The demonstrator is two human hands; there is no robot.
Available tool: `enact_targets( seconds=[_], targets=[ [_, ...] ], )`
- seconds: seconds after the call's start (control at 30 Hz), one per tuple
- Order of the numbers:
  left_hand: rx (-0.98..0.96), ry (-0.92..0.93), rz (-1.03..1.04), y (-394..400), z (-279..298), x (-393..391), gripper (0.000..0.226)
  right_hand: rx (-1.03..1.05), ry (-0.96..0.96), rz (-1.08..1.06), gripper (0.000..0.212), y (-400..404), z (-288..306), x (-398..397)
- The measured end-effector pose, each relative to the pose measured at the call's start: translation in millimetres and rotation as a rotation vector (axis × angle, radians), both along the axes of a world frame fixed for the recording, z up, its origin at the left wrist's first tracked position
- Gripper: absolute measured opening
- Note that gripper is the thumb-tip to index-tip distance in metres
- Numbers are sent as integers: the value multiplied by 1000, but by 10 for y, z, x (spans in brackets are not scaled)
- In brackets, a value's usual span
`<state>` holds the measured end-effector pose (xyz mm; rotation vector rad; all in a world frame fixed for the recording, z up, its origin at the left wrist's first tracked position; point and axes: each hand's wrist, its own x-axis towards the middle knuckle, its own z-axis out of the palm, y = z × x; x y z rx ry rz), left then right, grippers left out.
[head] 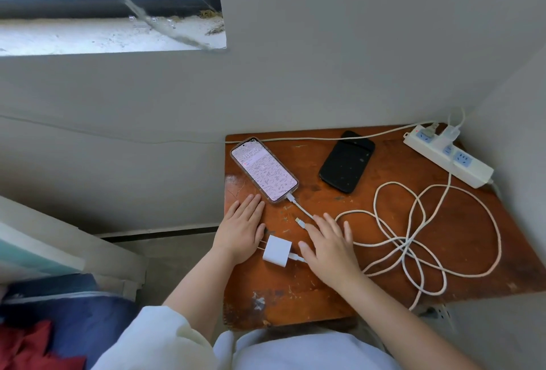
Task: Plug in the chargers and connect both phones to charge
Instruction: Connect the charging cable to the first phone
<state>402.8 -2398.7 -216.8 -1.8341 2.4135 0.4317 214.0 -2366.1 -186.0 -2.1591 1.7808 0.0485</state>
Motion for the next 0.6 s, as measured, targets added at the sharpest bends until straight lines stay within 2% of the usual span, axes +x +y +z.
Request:
enact_targets(
  seconds=[0.2,0.33,0.43,0.5,0.6],
  targets=[
    [-8,41,32,13,25,-10,84,-113,-90,147,55,140,-42,128],
    [-14,62,41,21,17,-2,74,-75,-108,118,47,131,-35,265],
    [-13,72,45,32,0,8,74,-47,-153,163,48,119,-30,227],
    [-4,80,46,42,-12,20,78,-52,-217,140,53,109,54,134],
    [-29,142,21,47,-13,61,70,-133,-300,67,53,122,241,-109]
  ],
)
